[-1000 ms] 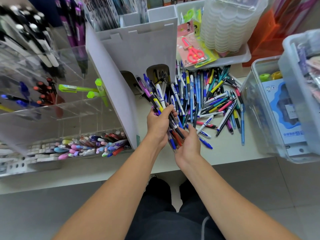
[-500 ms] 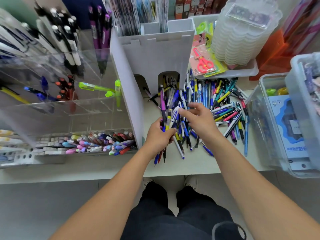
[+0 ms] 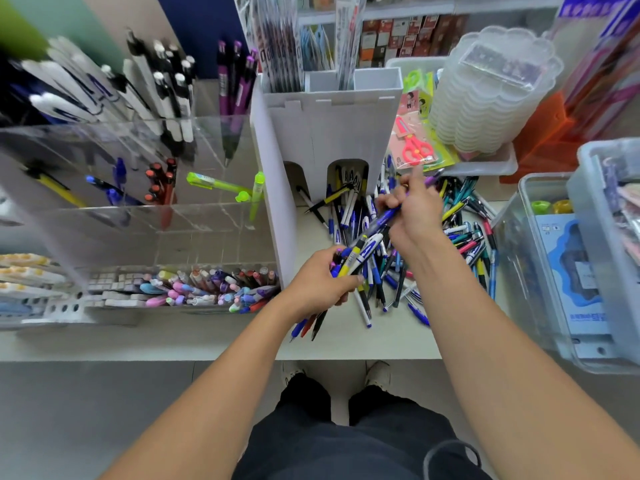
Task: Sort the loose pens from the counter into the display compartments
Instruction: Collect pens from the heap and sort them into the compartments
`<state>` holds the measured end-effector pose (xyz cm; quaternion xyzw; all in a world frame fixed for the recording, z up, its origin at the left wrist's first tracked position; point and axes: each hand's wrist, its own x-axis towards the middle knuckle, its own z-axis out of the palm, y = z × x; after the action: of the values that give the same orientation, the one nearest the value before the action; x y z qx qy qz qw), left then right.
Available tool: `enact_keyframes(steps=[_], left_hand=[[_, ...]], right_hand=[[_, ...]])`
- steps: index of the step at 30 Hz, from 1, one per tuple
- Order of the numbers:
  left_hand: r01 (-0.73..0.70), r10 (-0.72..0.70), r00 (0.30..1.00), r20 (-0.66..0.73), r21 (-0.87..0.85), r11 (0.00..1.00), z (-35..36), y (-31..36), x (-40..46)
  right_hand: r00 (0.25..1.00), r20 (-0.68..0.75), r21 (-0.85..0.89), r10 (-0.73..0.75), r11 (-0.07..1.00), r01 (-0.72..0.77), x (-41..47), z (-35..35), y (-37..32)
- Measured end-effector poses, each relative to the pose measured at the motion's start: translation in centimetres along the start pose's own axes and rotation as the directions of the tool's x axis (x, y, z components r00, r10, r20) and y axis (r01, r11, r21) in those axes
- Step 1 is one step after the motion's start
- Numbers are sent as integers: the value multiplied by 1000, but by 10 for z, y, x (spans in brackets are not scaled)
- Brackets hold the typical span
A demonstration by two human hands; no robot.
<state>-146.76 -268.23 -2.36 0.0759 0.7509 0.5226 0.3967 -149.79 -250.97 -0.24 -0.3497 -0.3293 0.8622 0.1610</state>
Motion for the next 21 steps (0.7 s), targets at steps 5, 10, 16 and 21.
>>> enact_keyframes(steps=[5, 10, 16, 21], left_hand=[[-49, 49, 999, -19, -33, 998, -11, 17, -25], [-95, 96, 995, 7, -91, 991, -35, 43, -60], [-224, 203, 972, -122, -193, 955, -85, 52, -102], [-272, 212, 943, -257, -223, 936, -122, 36, -133]], right_hand=[[992, 31, -292, -121, 948, 124, -22, -11, -49], [915, 397, -718, 78, 647, 256, -98, 12, -44], [788, 612, -536, -66, 698, 475, -133, 84, -26], [828, 555, -377, -84, 862, 340, -138, 131, 7]])
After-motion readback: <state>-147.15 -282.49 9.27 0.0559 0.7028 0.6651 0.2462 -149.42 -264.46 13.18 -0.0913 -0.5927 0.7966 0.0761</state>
